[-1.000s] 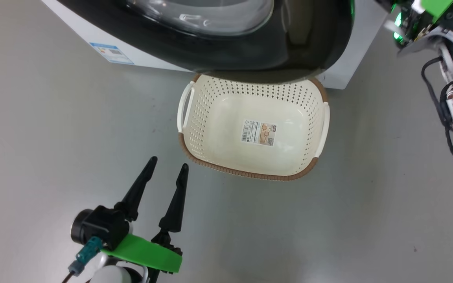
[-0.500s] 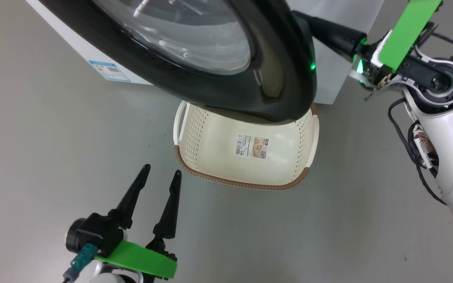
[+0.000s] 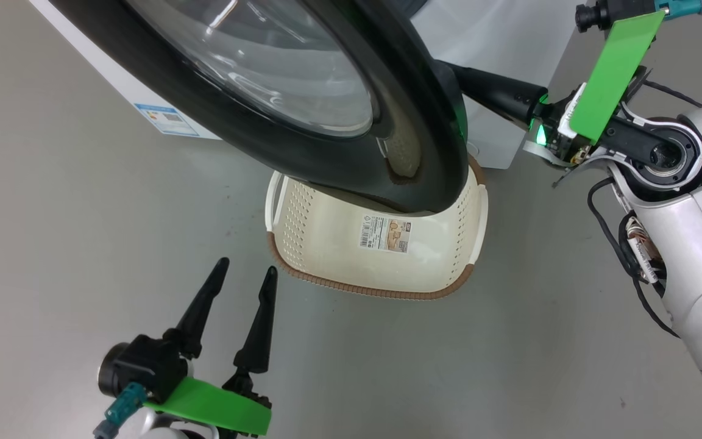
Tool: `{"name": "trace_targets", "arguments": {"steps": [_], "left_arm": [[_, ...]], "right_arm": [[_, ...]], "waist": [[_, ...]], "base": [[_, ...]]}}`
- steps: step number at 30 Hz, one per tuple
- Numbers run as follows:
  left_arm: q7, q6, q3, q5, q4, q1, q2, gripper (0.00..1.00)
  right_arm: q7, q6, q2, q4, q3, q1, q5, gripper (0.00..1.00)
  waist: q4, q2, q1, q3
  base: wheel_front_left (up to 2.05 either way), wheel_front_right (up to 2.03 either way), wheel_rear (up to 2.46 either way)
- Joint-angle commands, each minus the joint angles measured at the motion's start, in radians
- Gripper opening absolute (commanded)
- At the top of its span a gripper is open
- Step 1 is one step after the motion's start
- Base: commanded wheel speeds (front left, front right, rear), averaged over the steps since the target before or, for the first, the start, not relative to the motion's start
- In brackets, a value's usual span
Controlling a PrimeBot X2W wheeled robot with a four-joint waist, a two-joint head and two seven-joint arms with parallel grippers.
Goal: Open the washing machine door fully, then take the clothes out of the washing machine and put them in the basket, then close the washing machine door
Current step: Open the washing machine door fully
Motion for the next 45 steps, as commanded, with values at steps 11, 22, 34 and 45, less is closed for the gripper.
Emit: {"name": "trace_targets", "arguments": {"steps": [11, 22, 34, 45], "left_arm": [[-0.012, -0.006, 0.037, -0.015, -0.053, 0.012, 0.016, 1.0], [-0.012, -0.006, 0.061, -0.005, -0.047, 0.037, 0.028, 1.0], [-0.012, -0.006, 0.143, 0.018, -0.03, 0.089, 0.033, 1.0], [-0.012, -0.006, 0.187, 0.03, -0.019, 0.125, 0.034, 1.0]], "right_arm": [[-0.075, 0.005, 0.009, -0.035, -0.022, 0.049, -0.08, 0.87], [-0.149, 0.005, -0.013, -0.053, -0.069, 0.173, -0.088, 1.0], [-0.202, 0.005, -0.023, -0.07, -0.085, 0.413, -0.092, 1.0], [-0.295, 0.005, -0.033, -0.069, -0.069, 0.562, -0.162, 1.0]], "waist": [[-0.002, -0.0001, 0.0, -0.013], [-0.037, -0.0001, 0.0, -0.058], [-0.104, -0.0001, 0.0, -0.119], [-0.155, -0.0001, 0.0, -0.156]], "base": [[0.0, 0.0, 0.0], [0.0, 0.0, 0.0], [0.0, 0.0, 0.0], [0.0, 0.0, 0.0]]}}
